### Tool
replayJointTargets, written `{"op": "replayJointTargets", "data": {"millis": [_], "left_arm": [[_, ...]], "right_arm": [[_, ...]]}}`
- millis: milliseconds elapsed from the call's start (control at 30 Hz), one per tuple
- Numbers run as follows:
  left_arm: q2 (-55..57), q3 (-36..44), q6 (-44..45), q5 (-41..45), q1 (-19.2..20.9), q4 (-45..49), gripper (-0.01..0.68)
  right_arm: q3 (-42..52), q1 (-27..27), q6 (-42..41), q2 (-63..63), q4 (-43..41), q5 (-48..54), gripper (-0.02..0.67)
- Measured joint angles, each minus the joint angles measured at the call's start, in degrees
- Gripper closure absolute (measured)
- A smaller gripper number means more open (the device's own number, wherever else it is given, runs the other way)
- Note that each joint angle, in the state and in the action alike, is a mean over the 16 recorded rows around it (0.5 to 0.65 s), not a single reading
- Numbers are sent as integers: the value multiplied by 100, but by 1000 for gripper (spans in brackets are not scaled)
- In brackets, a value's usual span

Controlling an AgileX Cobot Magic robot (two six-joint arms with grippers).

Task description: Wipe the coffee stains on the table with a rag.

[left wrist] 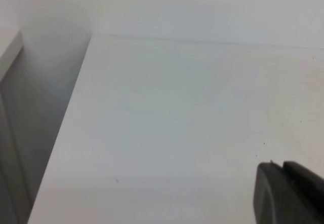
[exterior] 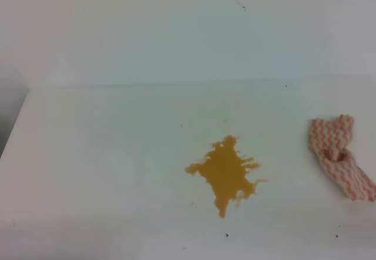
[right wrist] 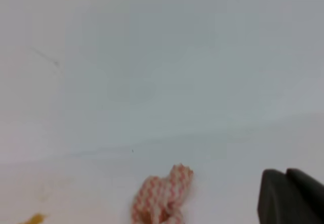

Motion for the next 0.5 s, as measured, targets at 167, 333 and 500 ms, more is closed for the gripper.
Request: {"op": "replayJointTargets", "data": {"millis": [167, 333, 500], "left_arm": [[21, -30, 1, 13, 2, 0, 675], [72, -107, 3, 45, 6, -1, 675], [72, -107, 3, 45, 6, -1, 675]], "right_arm": [[-2, 0, 57, 0, 707, -564, 651], [7, 0, 110, -8, 1271, -1236, 651], [7, 0, 161, -8, 1580, -2110, 651]]}}
